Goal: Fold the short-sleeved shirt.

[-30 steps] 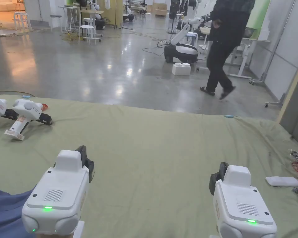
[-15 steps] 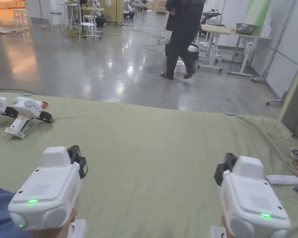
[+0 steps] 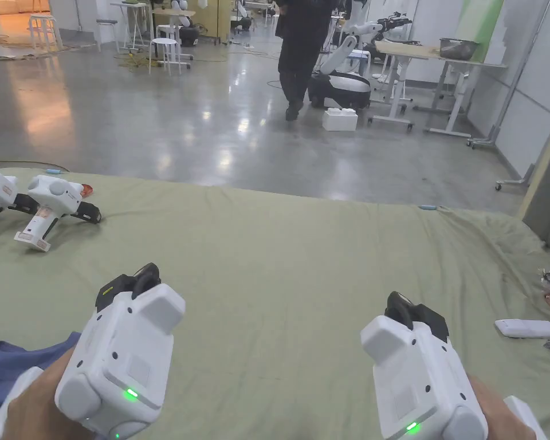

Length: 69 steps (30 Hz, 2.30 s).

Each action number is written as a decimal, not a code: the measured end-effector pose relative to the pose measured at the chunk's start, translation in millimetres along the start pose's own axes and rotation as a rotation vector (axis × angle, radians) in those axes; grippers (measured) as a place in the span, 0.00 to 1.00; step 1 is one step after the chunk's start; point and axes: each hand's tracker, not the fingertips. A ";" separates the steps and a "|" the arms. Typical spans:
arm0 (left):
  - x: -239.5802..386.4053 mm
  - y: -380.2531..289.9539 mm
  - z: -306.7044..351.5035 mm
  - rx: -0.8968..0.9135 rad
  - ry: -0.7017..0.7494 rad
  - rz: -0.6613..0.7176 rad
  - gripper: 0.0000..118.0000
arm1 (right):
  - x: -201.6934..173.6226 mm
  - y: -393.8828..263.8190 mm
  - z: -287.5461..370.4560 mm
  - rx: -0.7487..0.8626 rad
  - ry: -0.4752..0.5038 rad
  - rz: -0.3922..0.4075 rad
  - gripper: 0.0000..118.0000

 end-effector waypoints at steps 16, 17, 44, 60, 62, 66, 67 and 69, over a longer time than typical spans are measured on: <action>-34.1 -16.7 6.2 -0.007 -0.101 1.023 0.00 | 21.0 -18.4 4.6 -0.163 -0.039 -1.067 0.00; -37.7 -20.5 6.9 -0.009 -0.107 1.014 0.00 | 20.3 -16.0 6.7 -0.156 -0.033 -1.067 0.00; -135.7 -255.4 27.4 -0.806 -0.178 0.932 0.90 | -43.3 19.0 -6.4 -0.201 0.228 -0.892 0.00; -91.9 -262.1 13.5 -0.896 -0.201 0.775 0.01 | -56.5 12.2 -3.3 -0.243 0.267 -0.809 0.00; -98.4 -270.4 15.0 -0.886 -0.186 0.882 0.01 | -58.0 12.9 -1.5 -0.244 0.270 -0.810 0.00; -105.1 -268.2 23.4 -0.807 -0.168 0.872 0.00 | -59.2 14.4 0.6 -0.240 0.276 -0.815 0.00; -108.6 -265.3 27.2 -0.771 -0.163 0.863 0.00 | -58.9 15.0 1.1 -0.239 0.277 -0.817 0.00; -122.2 -261.6 34.1 -0.712 -0.140 0.922 0.00 | -58.0 15.9 2.0 -0.236 0.275 -0.823 0.00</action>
